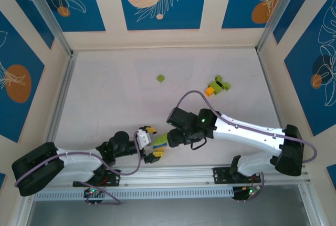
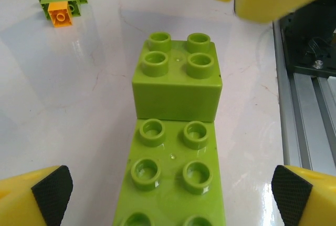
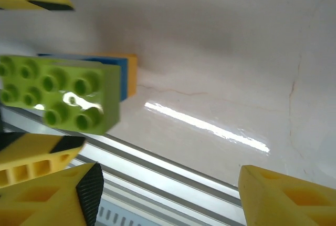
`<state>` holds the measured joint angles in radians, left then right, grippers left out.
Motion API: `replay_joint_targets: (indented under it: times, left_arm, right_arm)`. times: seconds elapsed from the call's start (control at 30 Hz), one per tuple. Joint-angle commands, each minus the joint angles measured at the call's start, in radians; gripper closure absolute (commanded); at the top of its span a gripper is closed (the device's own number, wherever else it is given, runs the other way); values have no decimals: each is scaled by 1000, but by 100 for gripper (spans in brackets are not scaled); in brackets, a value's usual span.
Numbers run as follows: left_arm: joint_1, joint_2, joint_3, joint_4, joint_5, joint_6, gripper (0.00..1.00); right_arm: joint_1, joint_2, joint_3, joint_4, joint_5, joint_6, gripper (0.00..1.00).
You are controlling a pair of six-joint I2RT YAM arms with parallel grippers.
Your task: Assemble a carrot with lego
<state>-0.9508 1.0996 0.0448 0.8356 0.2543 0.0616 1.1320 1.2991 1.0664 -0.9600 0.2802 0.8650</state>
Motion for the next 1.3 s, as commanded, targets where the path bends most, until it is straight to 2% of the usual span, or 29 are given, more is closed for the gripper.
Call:
replay_joint_targets:
  times: [0.0, 0.37, 0.7, 1.27]
  left_arm:
    - [6, -34, 15, -15, 10, 3, 0]
    - [6, -46, 23, -39, 13, 4, 0]
    - [6, -1, 42, -33, 60, 7, 0]
    - [6, -10, 42, -39, 60, 7, 0]
  right_arm:
    - [6, -9, -38, -3, -43, 42, 31]
    - [-10, 76, -31, 46, -44, 18, 31]
    - [-64, 84, -26, 42, -31, 2, 33]
    - [-140, 178, 28, 48, -13, -76, 33]
